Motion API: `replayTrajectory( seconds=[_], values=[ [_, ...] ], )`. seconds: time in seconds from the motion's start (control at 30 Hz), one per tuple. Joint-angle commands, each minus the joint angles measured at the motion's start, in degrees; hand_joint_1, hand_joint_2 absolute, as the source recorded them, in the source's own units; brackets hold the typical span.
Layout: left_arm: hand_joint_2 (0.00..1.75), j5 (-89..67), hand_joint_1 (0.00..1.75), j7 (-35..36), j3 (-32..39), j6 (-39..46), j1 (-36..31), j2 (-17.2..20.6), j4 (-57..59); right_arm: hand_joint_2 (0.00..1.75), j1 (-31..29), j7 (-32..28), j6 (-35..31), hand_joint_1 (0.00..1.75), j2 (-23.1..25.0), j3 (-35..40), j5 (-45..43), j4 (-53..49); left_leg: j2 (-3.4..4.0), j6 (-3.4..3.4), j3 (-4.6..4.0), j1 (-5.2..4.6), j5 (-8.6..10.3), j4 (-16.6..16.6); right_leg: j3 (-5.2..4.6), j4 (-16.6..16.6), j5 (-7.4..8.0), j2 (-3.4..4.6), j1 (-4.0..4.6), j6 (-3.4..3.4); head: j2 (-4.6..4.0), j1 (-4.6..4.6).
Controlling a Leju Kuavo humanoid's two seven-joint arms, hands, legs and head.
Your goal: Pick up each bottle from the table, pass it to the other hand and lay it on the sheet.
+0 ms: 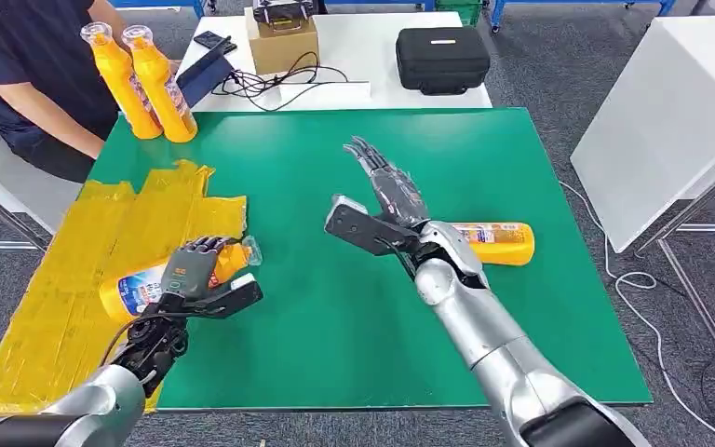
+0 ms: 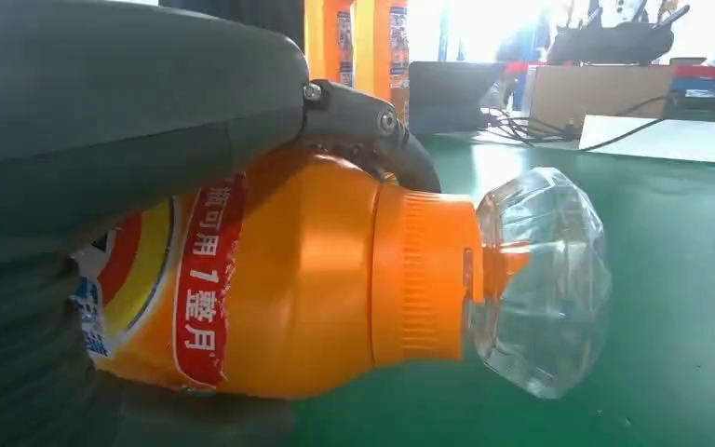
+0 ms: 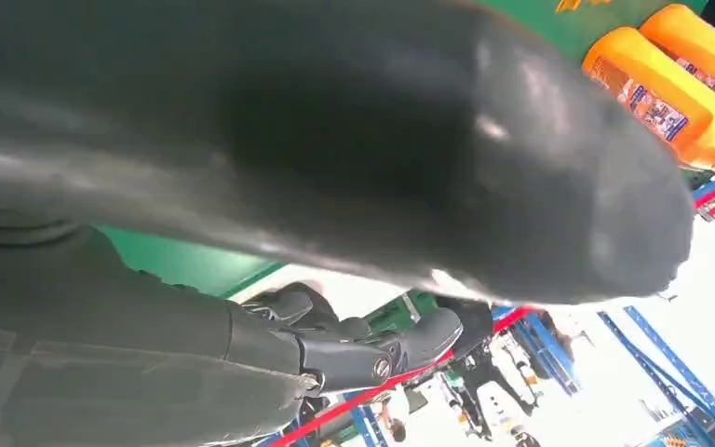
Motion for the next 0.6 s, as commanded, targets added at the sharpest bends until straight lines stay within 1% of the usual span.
replayTrajectory(
  seconds=[0.03,0.07,0.1,0.17,0.2,0.3,0.4,0.6],
  values=[
    [1.75,0.6,1.75,0.3,1.1,-1.1,1.1,0.1,4.5,0.0,-3.1,0.0,0.4,0.0,-1.2,1.7,-0.1,3.5,0.18,-0.02,0.14,0.02,-0.08,0.0,0.13,-0.1,0.0,0.07,0.02,0.1,0.0,0.0],
    [1.75,0.6,1.75,0.3,1.1,-1.1,1.1,0.1,4.5,0.0,-3.1,0.0,0.4,0.0,-1.2,1.7,-0.1,3.5,0.14,-0.01,0.11,0.0,-0.05,0.0,0.09,-0.1,0.0,0.06,-0.01,0.08,0.0,0.0],
    [0.0,7.3,0.0,-9.1,4.8,-8.0,-0.5,-0.4,4.2,0.0,-2.9,0.2,0.8,0.0,-1.2,1.9,0.0,4.2,0.16,-0.02,0.13,0.02,-0.06,0.0,0.11,-0.1,0.0,0.06,0.01,0.1,0.0,0.0],
    [0.0,7.4,0.0,-7.4,4.0,-11.0,-3.0,-0.2,3.1,0.0,-2.6,-1.0,-0.2,0.0,-1.0,1.7,0.0,6.0,0.03,-0.02,0.04,0.02,-0.03,0.0,0.05,0.0,-0.01,-0.02,0.01,0.06,0.0,0.0],
    [0.0,7.5,0.0,-6.9,3.6,-11.4,-3.1,-0.2,2.6,0.0,-2.8,-1.4,-0.5,0.0,-0.8,1.6,0.0,6.7,-0.02,-0.03,-0.02,0.09,-0.04,0.1,0.03,0.0,-0.01,-0.1,0.08,0.07,0.0,0.0],
    [0.0,8.2,0.0,-7.0,3.2,-11.5,-3.1,-0.2,2.5,0.0,-2.7,-1.7,-0.7,0.0,-0.8,1.5,0.1,6.9,-0.16,-0.05,0.0,0.02,0.05,0.0,0.05,0.0,-0.01,-0.23,0.0,0.06,0.0,0.02],
    [0.0,8.4,0.0,-7.2,3.0,-11.0,-2.7,-0.3,2.6,0.0,-2.8,-1.6,-0.6,0.0,-0.9,1.4,0.1,6.7,-0.02,-0.05,-0.02,0.07,-0.02,0.0,0.06,-0.1,0.0,-0.13,0.05,0.11,0.0,0.02],
    [0.0,9.4,0.0,-7.9,2.7,-10.4,-2.8,-0.3,2.7,0.0,-2.5,-1.5,-0.4,0.0,-1.0,1.4,0.2,6.4,-0.1,-0.07,-0.05,0.03,0.0,0.0,0.03,0.0,-0.03,-0.21,0.01,0.07,0.0,0.0]
  ],
)
